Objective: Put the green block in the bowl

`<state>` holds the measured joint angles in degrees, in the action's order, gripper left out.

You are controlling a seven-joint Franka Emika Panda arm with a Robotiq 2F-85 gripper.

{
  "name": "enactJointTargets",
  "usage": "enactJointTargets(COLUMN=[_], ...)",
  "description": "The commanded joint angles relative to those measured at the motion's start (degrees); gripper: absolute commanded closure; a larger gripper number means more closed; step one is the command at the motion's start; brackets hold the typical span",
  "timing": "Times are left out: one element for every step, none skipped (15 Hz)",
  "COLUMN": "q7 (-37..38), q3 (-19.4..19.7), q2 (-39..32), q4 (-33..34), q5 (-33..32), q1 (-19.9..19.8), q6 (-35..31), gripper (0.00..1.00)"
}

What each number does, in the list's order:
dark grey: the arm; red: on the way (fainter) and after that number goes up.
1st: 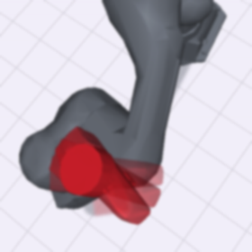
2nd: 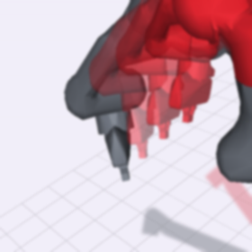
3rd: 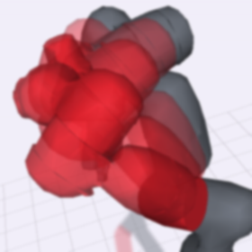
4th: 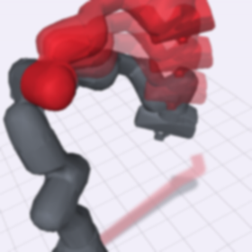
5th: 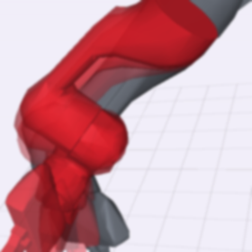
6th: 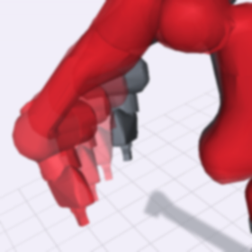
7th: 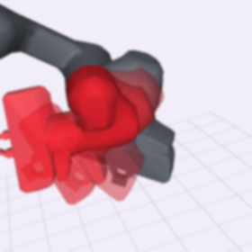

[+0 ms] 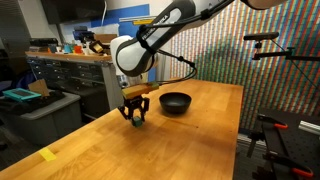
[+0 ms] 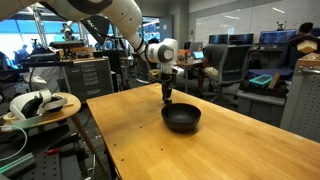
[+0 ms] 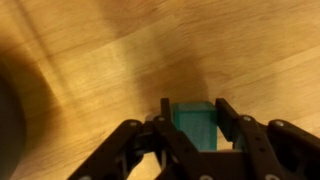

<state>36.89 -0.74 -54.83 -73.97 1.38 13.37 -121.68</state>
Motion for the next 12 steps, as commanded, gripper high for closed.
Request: enactJointTargets(q7=[-2.6,-2.8,-3.0,-3.2,-3.2,-3.1,-2.8,-2.5,-2.4,-2.3,-2.2,-2.2], q3=[-0.5,-0.4,-0.5,-0.5,-0.4,-0.2,0.1,0.5,0.7,0.9,1.1,1.3], q2=[-2.4,-2.5,-2.5,-2.4,-2.0,-1.5,-1.1,-0.4,0.0,0.9,1.5,2.4], q4=[5.0,5.3,5.5,5.6,5.3,4.9,4.7,4.3,4.0,3.3,2.7,1.8], q5=[1.7,1.7,1.8,1.9,1.9,1.8,1.5,1.1,1.0,0.7,0.6,0.5], q1=[-0.6,-0.6,-0.7,-0.7,-0.7,-0.7,-0.4,-0.3,-0.2,-0.1,0.0,0.0], q6=[3.2,3.5,3.5,3.5,3.2,2.7,2.2,1.7,1.2,0.6,0.1,-0.4], gripper=[0.82,0.82,0.82,0.82,0.82,0.82,0.82,0.82,0.82,0.82,0.82,0.82])
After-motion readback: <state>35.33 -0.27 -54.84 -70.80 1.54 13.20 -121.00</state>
